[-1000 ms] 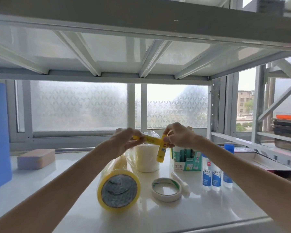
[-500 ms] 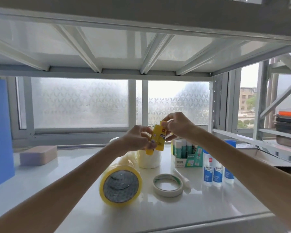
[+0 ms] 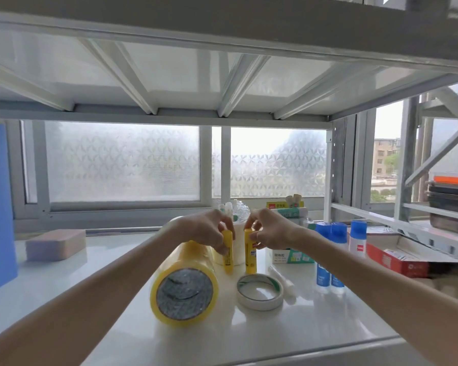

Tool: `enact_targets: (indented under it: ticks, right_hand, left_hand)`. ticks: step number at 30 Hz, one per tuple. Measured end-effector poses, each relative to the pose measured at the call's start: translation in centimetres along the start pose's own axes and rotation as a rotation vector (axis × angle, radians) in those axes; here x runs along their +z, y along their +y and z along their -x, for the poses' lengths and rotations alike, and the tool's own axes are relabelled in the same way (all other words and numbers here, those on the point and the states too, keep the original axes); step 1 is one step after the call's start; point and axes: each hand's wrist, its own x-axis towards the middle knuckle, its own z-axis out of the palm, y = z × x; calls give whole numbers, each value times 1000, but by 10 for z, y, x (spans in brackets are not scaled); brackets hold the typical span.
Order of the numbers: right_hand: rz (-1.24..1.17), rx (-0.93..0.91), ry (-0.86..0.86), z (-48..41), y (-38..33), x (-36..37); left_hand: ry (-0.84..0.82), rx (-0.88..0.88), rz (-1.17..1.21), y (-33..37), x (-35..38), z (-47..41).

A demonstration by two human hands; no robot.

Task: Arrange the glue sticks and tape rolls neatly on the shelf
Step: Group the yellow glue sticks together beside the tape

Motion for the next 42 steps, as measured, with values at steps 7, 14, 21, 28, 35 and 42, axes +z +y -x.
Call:
enact_targets:
  ticks: [7,14,21,28,35,42]
  right_hand:
    - [-65,-23,18,-2,1,7]
    - [-160,12,7,0,2,9]
    - [-182,34,42,1,1,9]
    - [-193,-8,-4,6,-5,12]
    - [-150,-66,-2,13,-7,13]
    - [-66,-66,-60,17,-5,11]
  left_hand:
    - [36,84,-54,5,4,0]
    - [47,116,-136,8,0,-4]
    - [190,184,-95,10,4,-6]
    - [132,236,-111,8,-4,1]
    - [171,265,-119,5,-3,4]
    - [140,203,-102,-1,1,5]
